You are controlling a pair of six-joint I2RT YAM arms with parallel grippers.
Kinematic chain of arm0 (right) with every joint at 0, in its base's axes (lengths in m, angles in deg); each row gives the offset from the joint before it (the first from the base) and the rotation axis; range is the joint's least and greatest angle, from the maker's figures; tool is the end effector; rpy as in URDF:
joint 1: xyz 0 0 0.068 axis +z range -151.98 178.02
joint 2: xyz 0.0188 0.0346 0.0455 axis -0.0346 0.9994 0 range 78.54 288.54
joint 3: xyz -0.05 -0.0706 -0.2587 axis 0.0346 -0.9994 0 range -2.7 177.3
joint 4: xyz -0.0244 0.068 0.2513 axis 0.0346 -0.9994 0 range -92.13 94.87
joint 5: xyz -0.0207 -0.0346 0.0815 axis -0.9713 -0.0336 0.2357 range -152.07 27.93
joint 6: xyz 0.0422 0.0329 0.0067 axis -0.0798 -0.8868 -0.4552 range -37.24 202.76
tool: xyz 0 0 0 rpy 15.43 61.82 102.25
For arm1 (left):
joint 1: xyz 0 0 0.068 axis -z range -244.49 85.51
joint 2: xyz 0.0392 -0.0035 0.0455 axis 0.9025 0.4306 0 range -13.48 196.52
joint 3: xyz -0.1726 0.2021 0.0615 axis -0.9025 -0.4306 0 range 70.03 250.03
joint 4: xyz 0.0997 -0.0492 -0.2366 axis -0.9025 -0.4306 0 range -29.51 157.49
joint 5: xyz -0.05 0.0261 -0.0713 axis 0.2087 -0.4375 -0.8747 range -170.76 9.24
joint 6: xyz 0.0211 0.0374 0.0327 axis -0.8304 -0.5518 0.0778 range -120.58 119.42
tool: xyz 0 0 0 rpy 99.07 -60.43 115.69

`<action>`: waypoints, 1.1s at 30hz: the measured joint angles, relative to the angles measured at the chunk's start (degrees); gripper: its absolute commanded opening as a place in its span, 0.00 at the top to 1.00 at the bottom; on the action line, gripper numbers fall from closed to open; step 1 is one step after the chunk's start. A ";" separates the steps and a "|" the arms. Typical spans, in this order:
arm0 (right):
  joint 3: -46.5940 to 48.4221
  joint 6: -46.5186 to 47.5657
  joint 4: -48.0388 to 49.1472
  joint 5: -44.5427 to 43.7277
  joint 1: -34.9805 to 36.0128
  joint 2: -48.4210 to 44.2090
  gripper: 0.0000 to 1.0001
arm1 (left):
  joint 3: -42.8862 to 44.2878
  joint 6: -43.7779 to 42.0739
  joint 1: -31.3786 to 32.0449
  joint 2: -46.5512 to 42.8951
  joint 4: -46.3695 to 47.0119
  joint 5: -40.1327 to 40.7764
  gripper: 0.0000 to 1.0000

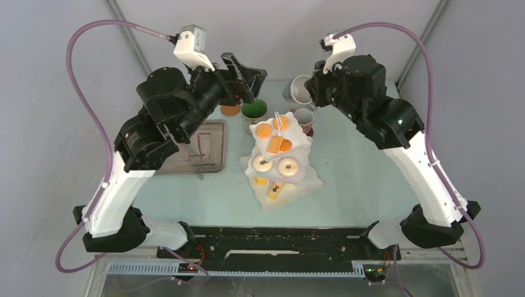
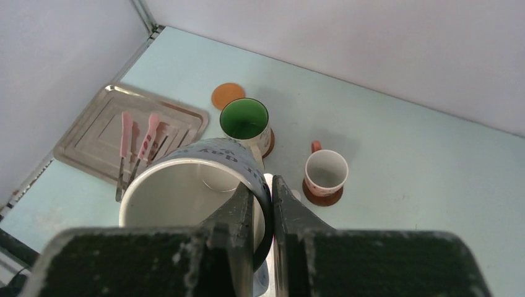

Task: Serve the afternoon tea
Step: Adjust the cup.

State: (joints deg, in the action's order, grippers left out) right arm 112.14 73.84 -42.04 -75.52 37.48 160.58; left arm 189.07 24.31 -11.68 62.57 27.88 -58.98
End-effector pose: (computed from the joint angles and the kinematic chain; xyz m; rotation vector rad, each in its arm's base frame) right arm 0.2077 0.1602 0.5316 -0.3178 1.7993 0.3857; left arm 0.1323 -0.1525 0.5869 0.0663 1.5682 -0.7927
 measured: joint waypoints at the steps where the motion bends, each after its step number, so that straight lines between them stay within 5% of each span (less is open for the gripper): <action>1: 0.00 0.87 -0.02 -1.79 2.14 -0.26 1.00 | 0.02 -0.13 0.76 0.28 -0.11 1.18 0.15; 14: -0.20 9.60 2.40 -17.11 13.92 -1.03 1.00 | 6.25 -1.68 6.05 4.46 -5.20 13.33 0.16; 24: 4.35 12.02 3.45 -21.99 15.63 5.49 1.00 | 5.60 -6.60 10.14 8.00 -5.75 16.65 0.12; 33: 4.22 9.64 3.43 -19.76 11.96 6.14 1.00 | 0.31 -8.57 10.82 8.72 -4.17 17.11 0.33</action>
State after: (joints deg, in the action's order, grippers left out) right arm 116.36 83.47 -38.61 -95.28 49.44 166.72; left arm 189.38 15.74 -0.86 71.29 23.70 -41.87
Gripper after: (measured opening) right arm 0.108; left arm 0.716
